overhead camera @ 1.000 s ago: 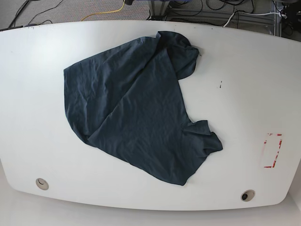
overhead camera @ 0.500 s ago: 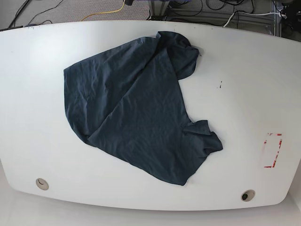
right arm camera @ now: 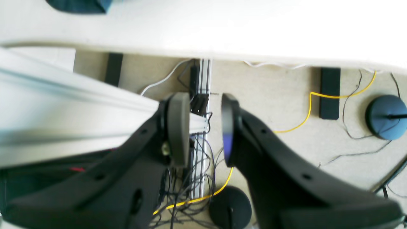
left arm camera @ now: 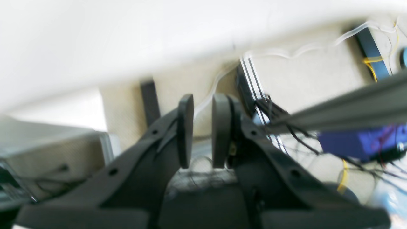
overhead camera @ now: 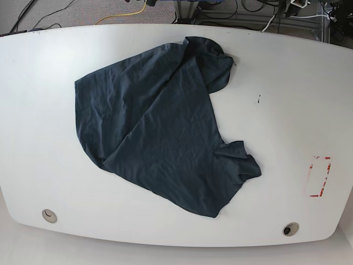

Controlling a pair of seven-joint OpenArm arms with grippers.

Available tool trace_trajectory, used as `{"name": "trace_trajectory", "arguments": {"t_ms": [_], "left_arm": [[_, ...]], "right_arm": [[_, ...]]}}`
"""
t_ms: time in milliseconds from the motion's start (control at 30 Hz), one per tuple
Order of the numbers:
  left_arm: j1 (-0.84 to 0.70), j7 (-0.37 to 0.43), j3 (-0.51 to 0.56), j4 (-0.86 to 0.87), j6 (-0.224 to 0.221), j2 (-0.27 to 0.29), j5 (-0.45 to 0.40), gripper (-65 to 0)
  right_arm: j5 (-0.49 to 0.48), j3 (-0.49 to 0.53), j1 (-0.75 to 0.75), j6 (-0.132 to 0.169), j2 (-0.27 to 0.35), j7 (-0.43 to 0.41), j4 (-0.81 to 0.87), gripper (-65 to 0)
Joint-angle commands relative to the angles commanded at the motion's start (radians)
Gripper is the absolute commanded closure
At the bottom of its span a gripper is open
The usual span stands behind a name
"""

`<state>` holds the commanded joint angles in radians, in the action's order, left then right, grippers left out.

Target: Layout the t-shirt on the table in an organized manner, then fold the t-shirt properly

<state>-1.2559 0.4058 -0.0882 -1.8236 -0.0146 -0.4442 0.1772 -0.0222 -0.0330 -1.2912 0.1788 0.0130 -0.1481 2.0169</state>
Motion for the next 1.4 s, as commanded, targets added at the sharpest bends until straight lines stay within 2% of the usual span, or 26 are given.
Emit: {"name": "trace_trajectory", "arguments": {"t_ms": [333, 500, 600, 633, 767, 867, 1067, 1300, 1400], "left_arm": [[0.064, 0.0, -0.025, -0.058, 0.0, 0.003, 0.0, -9.9], [0.101, 0.002, -0.025, -0.064, 0.0, 0.003, 0.0, -19.9], [0.117, 0.003, -0.023, -0.066, 0.0, 0.009, 0.0, -29.0], [0.12, 0.005, -0.023, -0.066, 0.0, 0.02, 0.0, -32.2], [0.16, 0.006, -0.021, -0.081, 0.0, 0.051, 0.0, -35.1], [0.184, 0.012, -0.021, -0.083, 0.0, 0.091, -0.002, -35.4], [0.226, 0.011, -0.023, -0.087, 0.0, 0.146, -0.002, -35.6], [0.232, 0.011, -0.018, -0.097, 0.0, 0.158, -0.002, -35.6], [0.239, 0.011, -0.017, -0.097, 0.0, 0.158, -0.002, -35.4]], "right_arm": [[-0.003, 0.0, 0.095, 0.0, 0.0, -0.002, 0.015, -17.3], [0.0, 0.0, 0.175, 0.0, 0.0, -0.002, 0.015, -17.8], [0.003, 0.0, 0.212, 0.0, 0.002, 0.002, 0.015, -24.9], [0.003, 0.0, 0.227, 0.0, 0.002, 0.002, 0.015, -30.4], [-0.002, 0.0, 0.275, 0.0, 0.002, 0.002, 0.015, -42.5], [-0.003, -0.002, 0.315, 0.0, 0.002, 0.002, 0.012, -44.5], [-0.008, -0.083, 0.413, 0.0, 0.0, 0.005, 0.011, -45.0], [-0.112, -0.212, 0.568, 0.017, 0.021, 0.152, 0.011, -44.7], [-0.172, -0.285, 0.635, 0.061, 0.051, 0.242, 0.011, -44.7]]}}
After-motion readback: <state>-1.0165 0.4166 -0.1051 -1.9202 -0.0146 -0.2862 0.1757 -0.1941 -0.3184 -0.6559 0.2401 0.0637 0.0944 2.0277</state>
